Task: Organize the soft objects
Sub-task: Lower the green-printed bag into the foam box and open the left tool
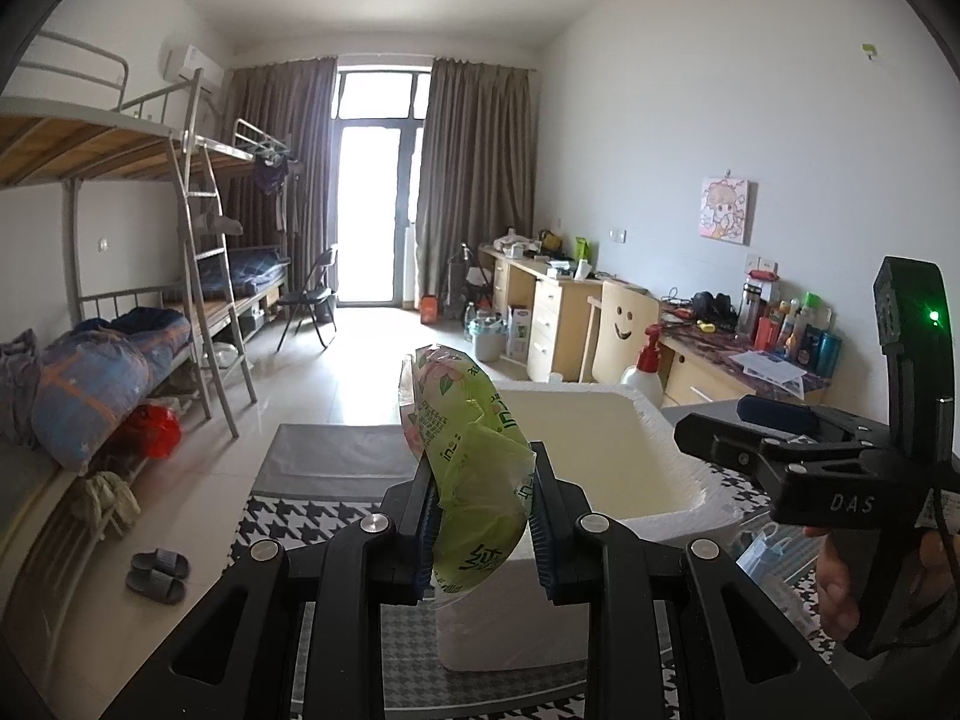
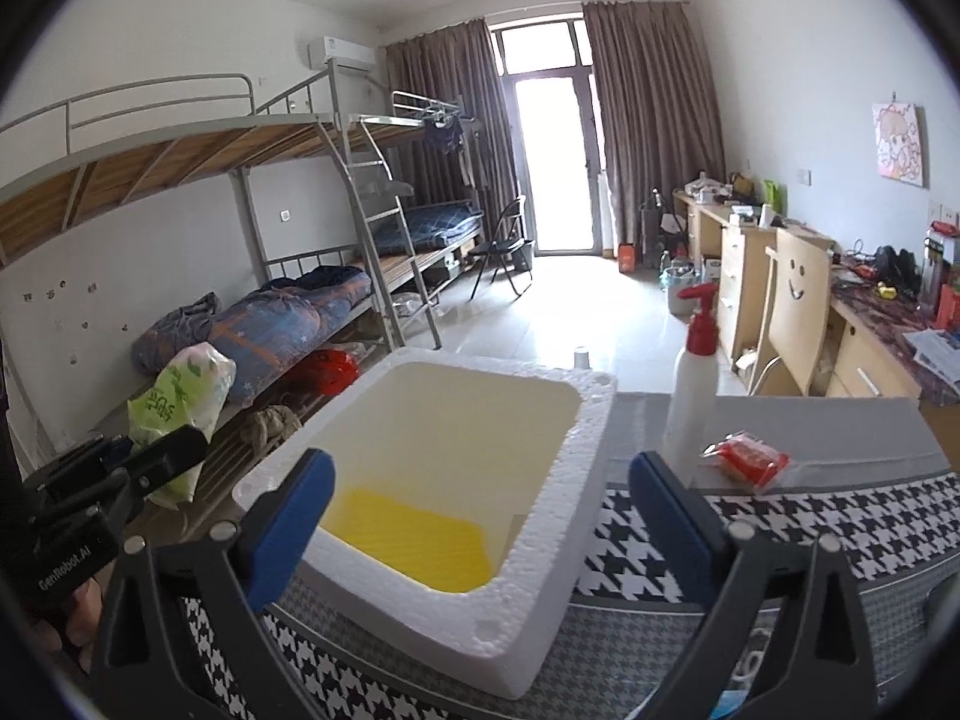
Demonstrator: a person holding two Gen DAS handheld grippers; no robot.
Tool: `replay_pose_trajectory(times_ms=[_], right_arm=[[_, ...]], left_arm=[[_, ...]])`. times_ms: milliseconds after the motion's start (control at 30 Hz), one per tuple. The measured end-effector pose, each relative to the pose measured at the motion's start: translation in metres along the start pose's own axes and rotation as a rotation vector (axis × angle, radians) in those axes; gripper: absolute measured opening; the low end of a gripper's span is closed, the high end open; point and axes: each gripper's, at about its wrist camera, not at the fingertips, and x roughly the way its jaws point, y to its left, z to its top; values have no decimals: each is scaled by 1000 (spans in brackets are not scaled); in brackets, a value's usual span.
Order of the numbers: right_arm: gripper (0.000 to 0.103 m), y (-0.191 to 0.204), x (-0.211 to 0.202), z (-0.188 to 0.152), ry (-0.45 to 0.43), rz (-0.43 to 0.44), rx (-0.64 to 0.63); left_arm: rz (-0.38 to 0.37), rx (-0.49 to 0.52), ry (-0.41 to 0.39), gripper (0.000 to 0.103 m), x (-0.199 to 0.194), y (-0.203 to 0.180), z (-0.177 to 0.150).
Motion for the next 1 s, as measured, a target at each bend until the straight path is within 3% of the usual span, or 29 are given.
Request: replay_pose_trajectory(times_ms=[367,1000], right_arm=[[100,-12,-20,-3,-29,2,19],[100,-31,-40,-16,-50,-47,-21]], left_arm=[[-54,11,20,28,14,-16,12],[-70,17,53,28,40,-31,24]])
